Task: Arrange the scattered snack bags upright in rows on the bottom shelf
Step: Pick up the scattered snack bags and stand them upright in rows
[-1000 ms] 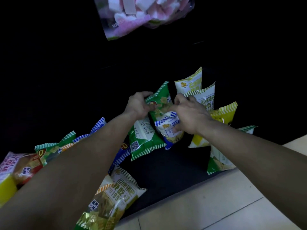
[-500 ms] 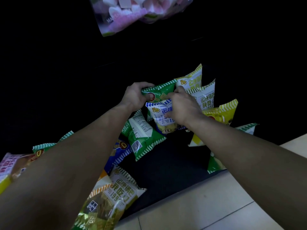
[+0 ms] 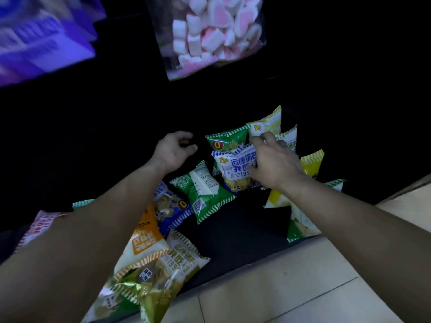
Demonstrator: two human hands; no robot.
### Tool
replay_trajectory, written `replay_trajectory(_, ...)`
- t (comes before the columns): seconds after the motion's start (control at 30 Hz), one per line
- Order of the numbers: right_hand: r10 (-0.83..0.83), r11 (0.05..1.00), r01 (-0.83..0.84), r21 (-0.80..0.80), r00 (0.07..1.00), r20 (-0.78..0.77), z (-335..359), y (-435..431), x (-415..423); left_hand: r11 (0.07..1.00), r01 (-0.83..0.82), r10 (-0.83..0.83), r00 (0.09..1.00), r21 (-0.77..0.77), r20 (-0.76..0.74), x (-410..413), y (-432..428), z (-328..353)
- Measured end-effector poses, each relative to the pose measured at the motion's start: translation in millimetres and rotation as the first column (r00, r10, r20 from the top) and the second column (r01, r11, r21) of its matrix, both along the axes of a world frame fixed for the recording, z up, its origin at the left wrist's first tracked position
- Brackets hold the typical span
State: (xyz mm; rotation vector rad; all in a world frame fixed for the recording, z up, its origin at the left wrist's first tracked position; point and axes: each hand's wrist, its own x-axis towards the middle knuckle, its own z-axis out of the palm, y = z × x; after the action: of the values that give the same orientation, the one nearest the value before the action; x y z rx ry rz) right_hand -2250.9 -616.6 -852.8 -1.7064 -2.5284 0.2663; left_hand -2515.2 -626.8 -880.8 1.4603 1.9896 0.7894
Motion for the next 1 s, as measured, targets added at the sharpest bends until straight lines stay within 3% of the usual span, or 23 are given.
replay_trajectory(0.23,0.025,1.000,-0.026,-0.014,0.999,-0.037,29,-53,43,0.979,0.059,-0.121,0.938,-0.195,-0.325,11,-85,-13)
replay_trajectory(0.33,0.066,0.997,-0.068,-0.027,0.997,-0.039,20,-76,45,0.959,0.076,-0.180,0.907,-0.271,-0.381,19,-104,-23)
replay_trajectory(0.5,0.127,0.981,-0.123,-0.148,0.992,0.015,-12,-96,36,0.908,0.218,-0.393,0.742,-0.358,-0.544,41,-116,-50)
replay_trajectory(0.6,0.120,0.964,-0.112,-0.242,0.993,0.020,-28,-96,33,0.903,0.223,-0.401,0.739,-0.366,-0.541,53,-108,-72)
replay_trajectory(0.73,0.125,0.965,-0.107,-0.240,0.990,0.062,-42,-91,28,0.900,0.174,-0.389,0.736,-0.401,-0.555,70,-92,-93)
replay_trajectory(0.93,0.111,0.940,-0.106,-0.323,0.994,-0.004,-62,-93,27,0.934,0.118,-0.336,0.614,-0.338,-0.714,68,-80,-105)
replay_trajectory(1.0,0.107,0.933,-0.112,-0.343,0.994,-0.035,-65,-95,31,0.945,0.148,-0.317,0.622,-0.291,-0.716,61,-79,-102)
